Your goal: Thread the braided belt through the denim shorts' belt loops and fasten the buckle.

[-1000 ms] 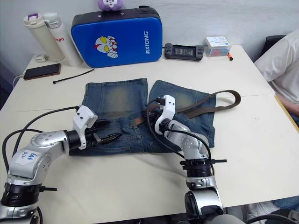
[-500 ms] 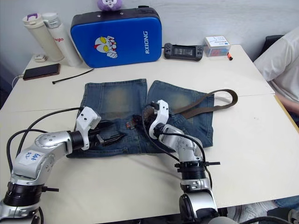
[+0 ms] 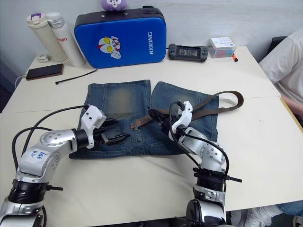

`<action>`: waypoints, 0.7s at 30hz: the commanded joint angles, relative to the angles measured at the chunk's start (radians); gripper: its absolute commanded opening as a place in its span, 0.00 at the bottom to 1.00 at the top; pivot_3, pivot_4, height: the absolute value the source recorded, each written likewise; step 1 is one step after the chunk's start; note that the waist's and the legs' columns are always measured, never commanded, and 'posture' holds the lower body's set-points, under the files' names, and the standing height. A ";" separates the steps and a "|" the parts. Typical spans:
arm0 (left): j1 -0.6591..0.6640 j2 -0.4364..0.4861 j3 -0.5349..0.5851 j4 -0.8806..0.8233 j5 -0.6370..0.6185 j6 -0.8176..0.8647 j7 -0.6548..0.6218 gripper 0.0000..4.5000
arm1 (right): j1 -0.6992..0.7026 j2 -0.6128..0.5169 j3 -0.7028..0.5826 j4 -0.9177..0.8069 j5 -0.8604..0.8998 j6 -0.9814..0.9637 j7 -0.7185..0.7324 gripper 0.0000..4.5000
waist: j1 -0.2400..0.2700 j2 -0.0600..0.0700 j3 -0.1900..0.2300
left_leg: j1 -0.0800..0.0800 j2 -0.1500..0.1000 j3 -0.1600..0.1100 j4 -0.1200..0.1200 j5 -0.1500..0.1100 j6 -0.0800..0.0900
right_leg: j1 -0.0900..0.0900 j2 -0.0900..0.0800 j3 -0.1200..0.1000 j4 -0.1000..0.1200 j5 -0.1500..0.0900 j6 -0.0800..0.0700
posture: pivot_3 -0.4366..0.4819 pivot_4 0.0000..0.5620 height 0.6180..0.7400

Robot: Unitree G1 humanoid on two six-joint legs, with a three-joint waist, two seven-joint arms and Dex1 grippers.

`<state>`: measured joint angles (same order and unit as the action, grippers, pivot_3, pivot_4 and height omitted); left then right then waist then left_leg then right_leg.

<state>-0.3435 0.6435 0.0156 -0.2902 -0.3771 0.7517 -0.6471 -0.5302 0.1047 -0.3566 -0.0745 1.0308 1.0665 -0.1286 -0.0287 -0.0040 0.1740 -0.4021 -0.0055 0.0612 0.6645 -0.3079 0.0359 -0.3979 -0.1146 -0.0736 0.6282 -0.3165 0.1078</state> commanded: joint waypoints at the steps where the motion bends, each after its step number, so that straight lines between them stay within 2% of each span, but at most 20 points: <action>1: -0.007 0.011 0.008 -0.001 0.005 -0.017 -0.011 1.00 | -0.006 0.018 -0.009 -0.010 0.026 -0.039 -0.018 0.88 | 0.000 0.000 0.000 | 0.000 0.000 0.000 0.000 0.000 0.000 | 0.000 0.000 0.000 0.000 0.000 0.000 | 0.48 0.27 0.87; 3: -0.005 0.018 0.013 -0.002 0.006 -0.018 -0.013 1.00 | 0.002 0.027 -0.006 -0.011 0.035 -0.047 -0.026 0.72 | 0.000 0.000 0.000 | 0.000 0.000 0.000 0.000 0.000 0.000 | 0.000 0.000 0.000 0.000 0.000 0.000 | 0.48 0.27 0.87; 9: 0.007 0.039 0.034 -0.005 0.006 -0.018 -0.014 1.00 | 0.023 0.062 0.004 0.035 0.036 -0.076 -0.033 0.05 | 0.000 0.000 0.000 | 0.000 0.000 0.000 0.000 0.000 0.000 | 0.000 0.000 0.000 0.000 0.000 0.000 | 0.48 0.27 0.87; 10: 0.008 0.040 0.036 -0.006 0.006 -0.018 -0.013 1.00 | 0.027 0.062 0.012 0.045 0.029 -0.079 -0.030 0.02 | 0.000 0.000 0.000 | 0.000 0.000 0.000 0.000 0.000 0.000 | 0.000 0.000 0.000 0.000 0.000 0.000 | 0.48 0.27 0.87; 15: 0.004 0.049 0.042 -0.019 0.000 -0.008 -0.012 1.00 | 0.047 0.089 0.105 0.072 -0.010 -0.060 -0.012 0.02 | -0.003 0.000 0.000 | 0.000 0.000 0.000 0.000 0.000 0.000 | 0.000 0.000 0.001 0.000 0.000 0.000 | 0.48 0.27 0.87; 21: 0.028 0.060 0.046 -0.057 -0.015 0.020 -0.015 1.00 | 0.051 0.104 0.155 0.067 -0.009 -0.061 0.010 0.02 | -0.018 0.000 0.000 | 0.001 0.002 0.000 -0.002 0.000 -0.001 | 0.000 0.001 0.001 0.000 0.000 -0.001 | 0.48 0.27 0.87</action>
<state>-0.3233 0.6878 0.0375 -0.3066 -0.3836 0.7677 -0.6567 -0.4973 0.1519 -0.2422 -0.0261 1.0108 0.9832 -0.1324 -0.0472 -0.0042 0.1738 -0.4004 -0.0039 0.0615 0.6626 -0.3083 0.0352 -0.3979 -0.1139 -0.0730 0.6285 -0.3170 0.1070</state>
